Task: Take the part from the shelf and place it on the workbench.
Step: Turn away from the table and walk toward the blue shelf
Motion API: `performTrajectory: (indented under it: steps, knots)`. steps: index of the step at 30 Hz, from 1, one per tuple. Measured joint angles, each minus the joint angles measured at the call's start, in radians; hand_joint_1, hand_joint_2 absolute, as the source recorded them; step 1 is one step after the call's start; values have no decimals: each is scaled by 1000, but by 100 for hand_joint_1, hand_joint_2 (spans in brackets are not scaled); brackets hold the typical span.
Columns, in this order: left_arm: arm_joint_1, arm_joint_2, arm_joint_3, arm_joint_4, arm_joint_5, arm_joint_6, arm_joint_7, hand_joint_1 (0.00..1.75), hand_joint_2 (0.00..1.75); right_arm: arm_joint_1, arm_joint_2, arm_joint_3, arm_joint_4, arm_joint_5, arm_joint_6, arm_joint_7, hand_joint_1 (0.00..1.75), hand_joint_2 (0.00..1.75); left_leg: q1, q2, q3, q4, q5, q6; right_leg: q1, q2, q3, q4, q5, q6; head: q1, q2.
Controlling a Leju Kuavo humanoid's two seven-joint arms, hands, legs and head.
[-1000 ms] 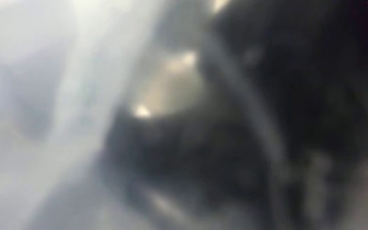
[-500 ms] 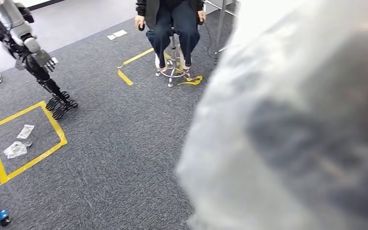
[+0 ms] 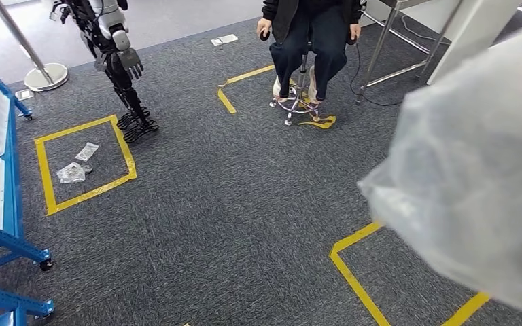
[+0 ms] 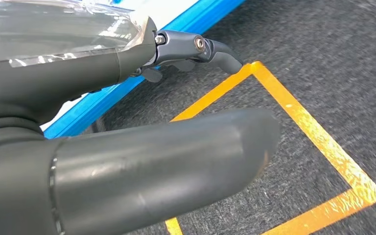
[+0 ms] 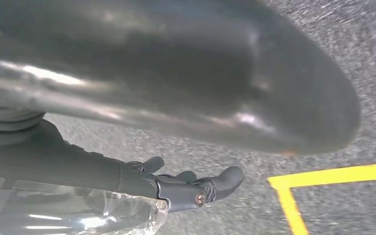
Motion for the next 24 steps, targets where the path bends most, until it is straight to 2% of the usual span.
performTrajectory:
  steps: [1,2,3,4,5,6,7,8,9,10,11,12,13,14,15,17,18,19,20,21,22,23,24]
  knots:
    - [-1,0,-1,0,-2,0,0,0,0,1,0,0,1,-1,0,-1,0,0,-2,-14,0,2,0,-4,-3,26,29,-74,31,5,0,0]
    - [-1,0,-2,0,-4,0,0,0,0,2,0,0,1,-2,0,-2,0,0,-3,-26,-2,4,1,-9,-5,46,51,-129,53,5,0,0]
    - [-1,0,-3,0,-6,0,1,0,0,2,0,0,2,-4,0,-4,0,0,-5,-36,-6,5,2,-15,-6,62,63,-160,64,2,0,0]
    - [-1,0,-4,0,-8,0,2,0,0,1,1,0,3,-6,0,-5,0,0,-5,-46,-10,6,4,-22,-4,65,66,-167,67,-5,0,0]
    - [0,0,-5,0,-8,0,3,0,0,1,1,0,3,-7,-1,-6,0,0,-4,-56,-14,5,7,-27,-3,51,67,-167,69,-13,-1,0]
    - [1,1,-5,1,-9,0,4,0,0,0,1,0,3,-8,-1,-8,0,0,-2,-51,-17,7,6,-32,-4,40,69,-168,72,-19,-1,0]
    - [2,1,-5,1,-9,0,6,0,0,1,1,-1,3,-7,-1,-8,0,0,-1,-29,-25,20,-3,-36,-5,28,70,-169,75,-28,-2,0]
    - [1,2,-5,1,-9,0,7,0,0,2,1,-1,3,-7,-1,-9,0,0,0,3,-40,53,-25,-39,-6,14,70,-172,76,-37,-3,0]
    - [0,2,-5,1,-9,0,8,0,0,3,1,-1,3,-6,-1,-9,0,0,1,38,-64,107,-57,-43,-4,-1,70,-173,76,-45,-4,0]
    - [-2,2,-5,1,-9,0,9,0,0,5,1,-1,3,-4,-1,-10,0,0,2,63,-96,177,-94,-47,-1,-17,69,-173,75,-51,-5,0]
    - [-2,2,-5,1,-8,-1,10,0,0,7,0,-1,3,-2,-1,-10,0,0,3,73,-127,245,-124,-50,2,-35,68,-173,74,-55,-5,0]
    - [-1,1,-5,1,-8,-2,10,0,0,8,0,-1,3,0,-1,-10,0,0,4,77,-146,289,-138,-52,5,-52,66,-173,73,-56,-5,0]
    - [0,2,-5,1,-7,-2,10,0,0,7,0,-1,3,2,-1,-10,0,0,5,80,-145,294,-132,-53,6,-67,65,-173,71,-57,-5,0]
    - [2,2,-5,1,-6,-2,11,0,0,6,0,-1,3,2,-1,-9,0,0,5,86,-123,257,-109,-53,7,-81,64,-173,70,-57,-5,0]
    - [2,3,-5,1,-6,-2,11,0,0,5,1,-1,3,2,-1,-9,0,0,5,101,-82,188,-80,-50,8,-94,66,-172,68,-57,-5,0]
    - [0,4,-5,1,-6,-2,11,0,0,4,1,-1,3,3,-1,-9,0,0,0,140,-7,59,-41,-42,14,-115,74,-172,63,-51,-4,0]
    - [-2,5,-5,1,-6,-3,11,0,0,3,1,-1,3,4,-1,-9,0,0,-4,152,12,26,-35,-37,17,-125,78,-171,61,-46,-3,0]
    - [-2,6,-5,1,-6,-3,11,0,0,2,2,-1,3,4,-1,-9,0,0,-8,152,14,16,-36,-31,19,-134,81,-172,59,-41,-2,0]
    - [-1,7,-5,1,-6,-3,11,0,0,0,2,-1,3,3,-1,-9,0,0,-11,139,12,14,-33,-25,19,-145,85,-173,58,-36,-2,0]
    - [0,8,-5,1,-6,-3,11,0,0,-2,3,-1,3,2,-1,-10,0,0,-10,128,13,10,-29,-19,18,-143,87,-172,56,-31,-2,0]
    - [1,8,-5,1,-6,-3,11,0,0,-3,4,-1,3,1,-1,-11,0,0,-8,117,14,4,-24,-12,16,-125,84,-161,47,-27,-2,0]
    - [1,9,-5,1,-6,-2,12,0,0,-2,4,-1,3,1,-1,-13,0,0,-5,106,15,-1,-19,-5,14,-97,72,-133,30,-26,-2,0]
    - [0,9,-5,1,-6,-3,12,0,0,-1,4,-1,3,1,-1,-14,0,0,-2,94,16,-4,-14,0,11,-63,48,-82,4,-28,-1,0]
